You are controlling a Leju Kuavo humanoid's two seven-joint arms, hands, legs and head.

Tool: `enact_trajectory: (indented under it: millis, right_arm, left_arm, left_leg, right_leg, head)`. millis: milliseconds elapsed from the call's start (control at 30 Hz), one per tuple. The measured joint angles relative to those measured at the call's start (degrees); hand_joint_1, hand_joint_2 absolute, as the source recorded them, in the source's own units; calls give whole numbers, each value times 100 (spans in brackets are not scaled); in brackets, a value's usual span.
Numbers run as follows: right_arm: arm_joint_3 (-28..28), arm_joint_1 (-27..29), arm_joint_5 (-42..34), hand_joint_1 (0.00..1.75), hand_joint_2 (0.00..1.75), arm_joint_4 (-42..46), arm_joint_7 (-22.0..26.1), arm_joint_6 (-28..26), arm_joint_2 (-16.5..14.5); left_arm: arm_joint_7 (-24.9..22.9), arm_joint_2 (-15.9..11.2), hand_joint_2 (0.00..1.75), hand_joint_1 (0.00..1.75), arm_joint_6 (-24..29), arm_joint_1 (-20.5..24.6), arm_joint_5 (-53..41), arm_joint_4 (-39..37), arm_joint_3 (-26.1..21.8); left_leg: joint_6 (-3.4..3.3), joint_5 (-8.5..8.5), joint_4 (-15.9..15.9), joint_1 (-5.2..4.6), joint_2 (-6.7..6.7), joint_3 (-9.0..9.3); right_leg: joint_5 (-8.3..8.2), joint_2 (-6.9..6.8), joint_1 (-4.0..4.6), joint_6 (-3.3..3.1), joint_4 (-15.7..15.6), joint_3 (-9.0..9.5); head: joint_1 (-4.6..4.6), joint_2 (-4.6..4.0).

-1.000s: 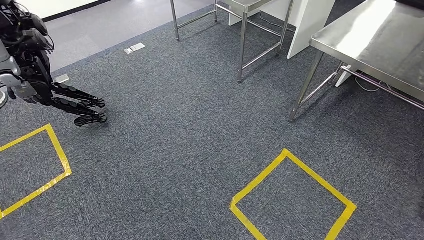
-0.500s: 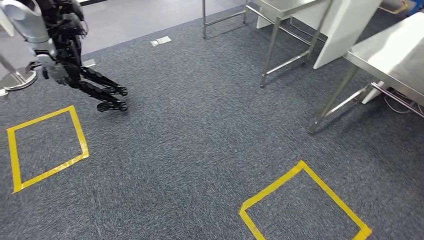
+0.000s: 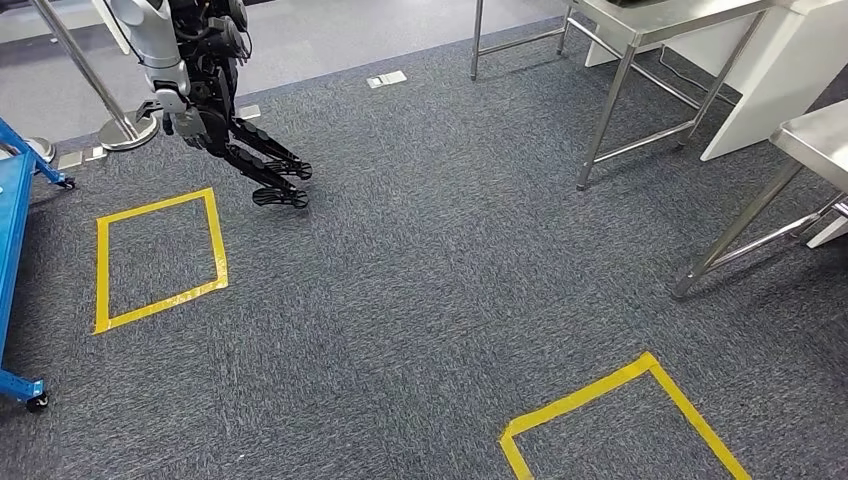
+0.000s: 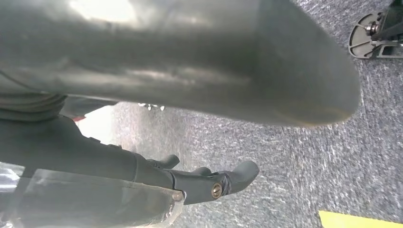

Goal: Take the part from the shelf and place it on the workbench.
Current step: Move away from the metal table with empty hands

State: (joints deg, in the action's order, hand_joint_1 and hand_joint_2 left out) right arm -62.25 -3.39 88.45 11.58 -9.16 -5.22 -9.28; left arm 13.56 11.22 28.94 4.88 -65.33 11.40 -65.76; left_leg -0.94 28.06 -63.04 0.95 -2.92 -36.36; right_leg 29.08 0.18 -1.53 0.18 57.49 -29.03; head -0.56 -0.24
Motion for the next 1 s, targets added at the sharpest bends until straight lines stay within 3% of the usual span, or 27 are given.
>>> enact_trajectory:
  millis: [67,100,133,167,200,267,333,400,433,500,567,633,667,700,733,767,833,900,933,1000]
  right_arm:
    - [0,20,-20,0,0,0,-4,-2,1]
    - [0,29,-36,0,0,0,-8,-7,1]
    - [0,34,-52,0,0,0,-13,-14,-2]
    - [0,34,-64,0,0,0,-16,-22,-6]
    - [0,29,-69,0,0,0,-17,-31,-12]
    - [0,20,-72,0,0,0,-17,-40,-27]
    - [0,14,-68,0,0,0,-17,-50,-34]
    - [0,4,-67,0,0,0,-17,-61,-37]
    - [0,-1,-67,0,0,0,-17,-65,-37]
    - [0,0,-73,0,0,0,-14,-69,-38]
    - [0,15,-90,0,0,0,2,-70,-34]
    - [0,27,-102,0,0,0,23,-67,-25]
    - [0,28,-102,0,0,0,31,-63,-19]
    - [0,27,-102,0,0,0,36,-56,-12]
    - [0,25,-101,0,0,0,37,-49,-3]
    - [0,24,-99,0,0,-2,37,-39,3]
    - [0,8,-98,0,0,-5,37,-25,14]
    - [0,-13,-98,0,0,-7,37,-17,17]
    - [-1,-18,-98,0,0,-7,37,-15,17]
    - [-2,-8,-98,0,0,-7,37,-12,13]
  left_arm:
    - [13,5,0,0,-8,13,-9,-1,5]
    - [19,5,0,0,-13,16,-18,-1,11]
    - [22,4,0,0,-18,13,-27,0,16]
    - [22,2,0,0,-22,9,-34,0,21]
    - [20,-2,0,0,-26,6,-43,1,26]
    - [5,-9,0,0,-28,15,-57,1,42]
    - [-12,-10,0,0,-26,31,-71,1,67]
    - [-18,-10,0,0,-24,34,-84,1,82]
    - [-17,-8,0,0,-26,31,-92,1,86]
    - [-10,-8,0,0,-36,34,-112,1,99]
    - [-6,-12,0,0,-58,46,-132,1,125]
    - [-13,-13,0,0,-76,49,-140,1,142]
    - [-19,-11,0,0,-79,46,-143,1,146]
    - [-27,-9,0,0,-80,44,-145,1,149]
    - [-32,-6,0,0,-81,43,-149,1,153]
    - [-40,-5,0,0,-81,43,-157,1,156]
    - [-53,-7,0,0,-81,40,-177,1,161]
    - [-62,-9,0,0,-83,23,-192,1,162]
    - [-64,-11,0,0,-83,13,-196,1,162]
    - [-68,-11,0,0,-85,10,-198,0,163]
  left_leg:
    - [47,389,-781,11,229,-391]
    - [67,497,-1089,15,264,-550]
    - [71,497,-1215,16,275,-618]
    - [60,388,-1107,16,285,-566]
    - [33,206,-792,10,324,-400]
    - [-33,-104,1,-30,528,27]
    - [-67,-182,376,-83,630,225]
    - [-97,-186,416,-105,506,232]
    - [-125,-209,458,-101,446,250]
    - [-186,-265,538,-76,329,292]
    - [-211,-279,552,-76,208,293]
    - [-213,-277,549,-79,59,293]
    - [-211,-275,545,-78,-19,298]
    - [-205,-272,538,-76,-100,305]
    - [-193,-267,527,-74,-175,307]
    - [-167,-255,509,-84,-246,307]
    - [-104,-237,485,-101,-343,295]
    - [-38,-241,489,-88,-404,278]
    - [-12,-224,465,-75,-353,262]
    - [34,-21,159,-55,-75,120]
  right_leg:
    - [13,-128,28,-30,2,0]
    - [23,-200,44,-41,3,-1]
    - [33,-269,59,-52,4,0]
    - [43,-329,71,-63,4,8]
    - [56,-384,82,-69,3,22]
    - [94,-480,120,-52,3,44]
    - [139,-564,151,3,1,52]
    - [166,-640,161,66,-17,97]
    - [194,-588,157,93,9,111]
    - [385,-322,140,101,351,-25]
    - [704,-90,108,72,1098,-410]
    - [822,-47,87,122,1623,-730]
    - [735,-38,77,181,1577,-748]
    - [558,-13,63,251,1292,-647]
    - [349,65,40,314,863,-472]
    - [176,153,29,337,478,-318]
    - [2,259,31,272,67,-162]
    - [-28,189,50,150,42,-131]
    - [-45,144,46,104,30,-111]
    - [-71,31,26,10,5,-86]
  head:
    - [-55,0]
    - [-71,0]
    - [-75,0]
    - [-78,0]
    - [-81,0]
    - [-88,0]
    - [-71,0]
    - [-52,0]
    - [-46,0]
    - [-18,0]
    - [18,0]
    - [43,0]
    - [51,0]
    - [60,0]
    - [68,0]
    - [82,0]
    - [93,0]
    - [75,0]
    - [62,0]
    - [16,0]
